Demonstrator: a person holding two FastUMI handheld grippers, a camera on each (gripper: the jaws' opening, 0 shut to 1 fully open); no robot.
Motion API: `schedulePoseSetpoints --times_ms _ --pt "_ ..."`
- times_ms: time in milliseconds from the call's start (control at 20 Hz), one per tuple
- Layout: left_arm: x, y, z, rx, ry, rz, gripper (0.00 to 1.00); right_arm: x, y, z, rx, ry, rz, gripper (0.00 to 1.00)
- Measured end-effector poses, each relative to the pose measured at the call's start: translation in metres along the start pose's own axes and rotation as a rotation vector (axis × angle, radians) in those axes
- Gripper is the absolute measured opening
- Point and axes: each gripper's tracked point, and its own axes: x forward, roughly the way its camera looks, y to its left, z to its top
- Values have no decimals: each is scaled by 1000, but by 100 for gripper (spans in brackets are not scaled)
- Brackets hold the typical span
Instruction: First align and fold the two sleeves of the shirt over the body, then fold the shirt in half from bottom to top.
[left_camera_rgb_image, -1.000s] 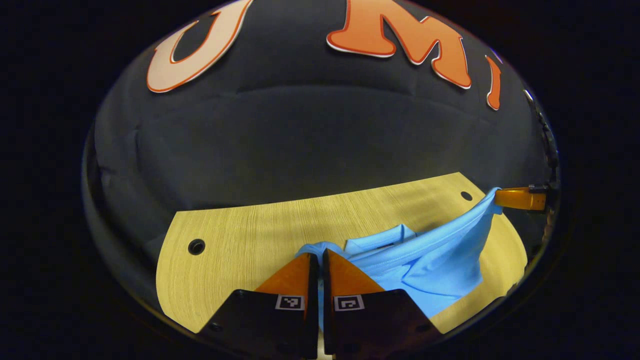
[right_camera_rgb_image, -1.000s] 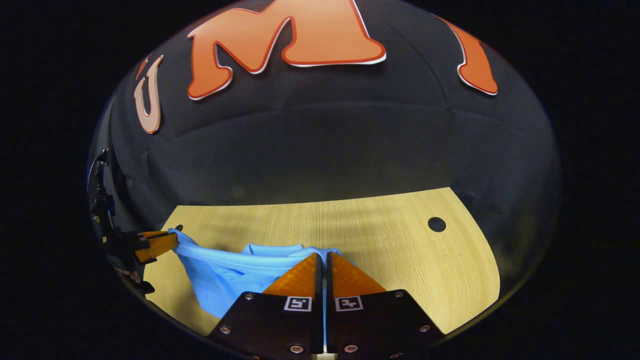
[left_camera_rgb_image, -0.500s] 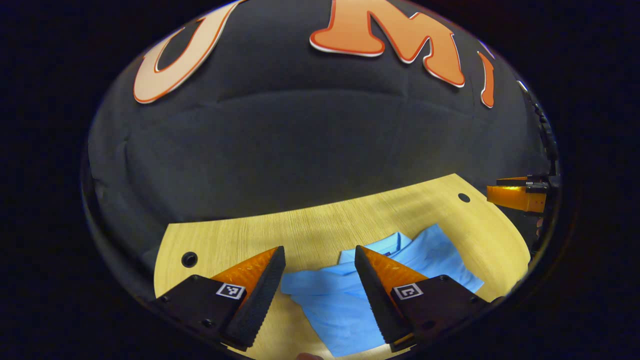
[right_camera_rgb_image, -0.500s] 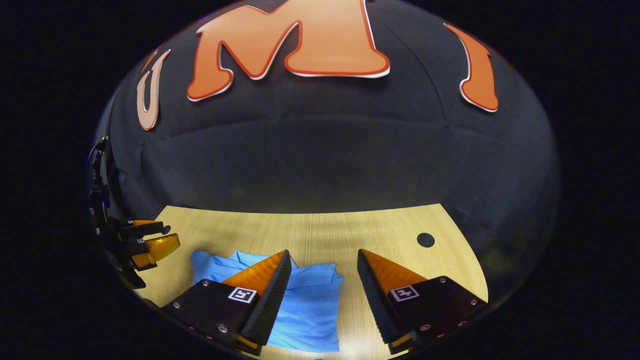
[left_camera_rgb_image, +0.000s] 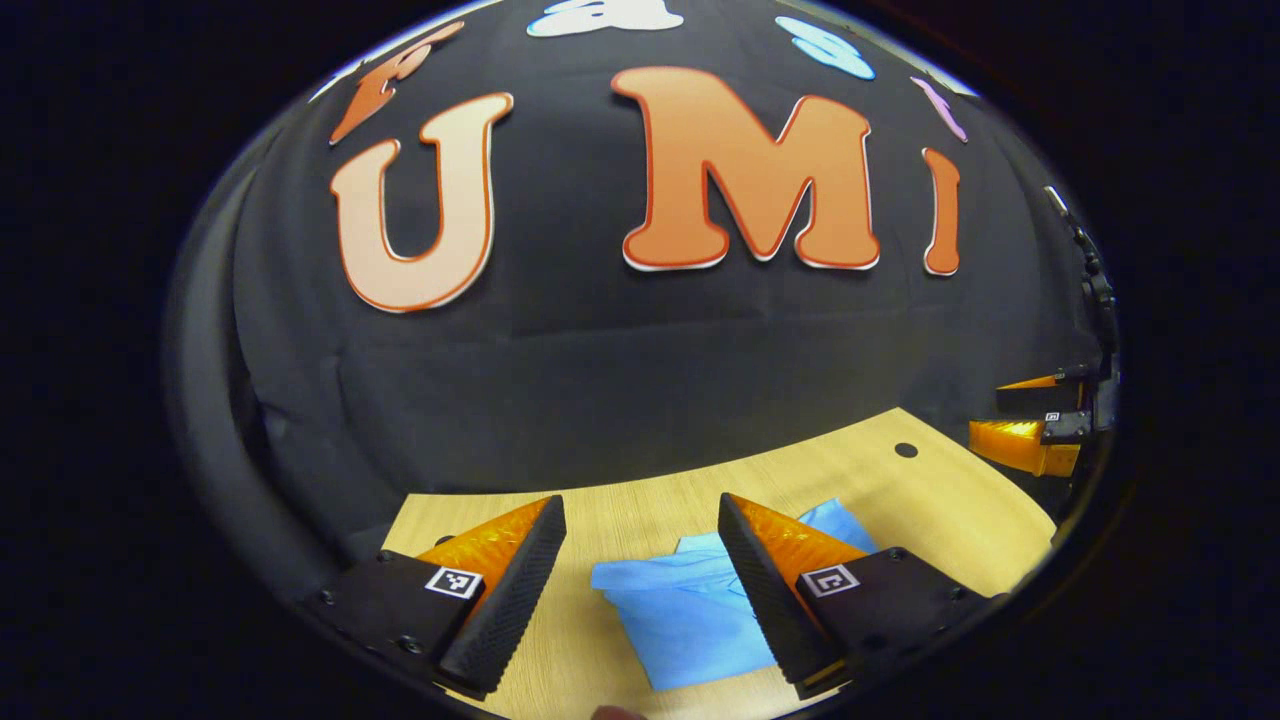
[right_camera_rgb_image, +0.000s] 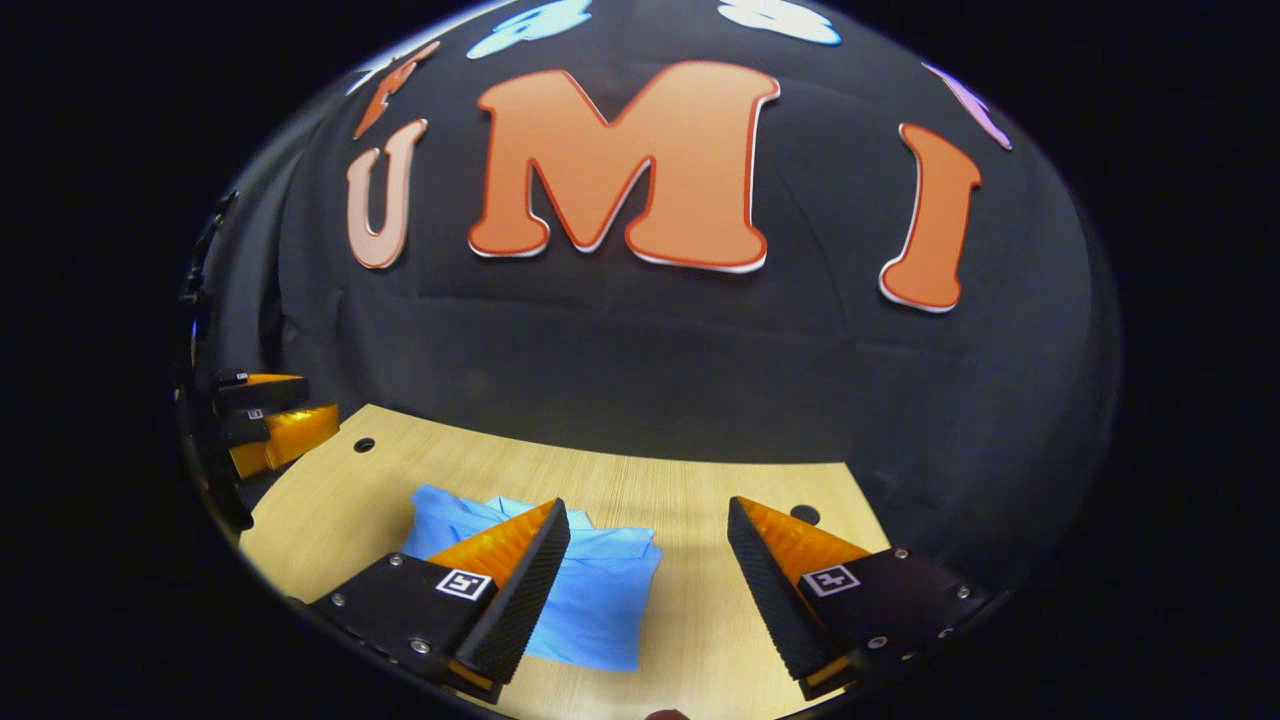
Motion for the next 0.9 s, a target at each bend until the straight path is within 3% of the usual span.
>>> schedulePoseSetpoints --times_ms 400,700,900 --pt "-138 -33 35 16 -181 67 100 -116 -1 39 -48 -203 24 98" --pt "-229 -58 41 16 -278 104 100 -186 5 26 -72 -259 48 98" --pt "-262 -65 16 56 -293 144 100 -219 17 11 -109 -280 51 98"
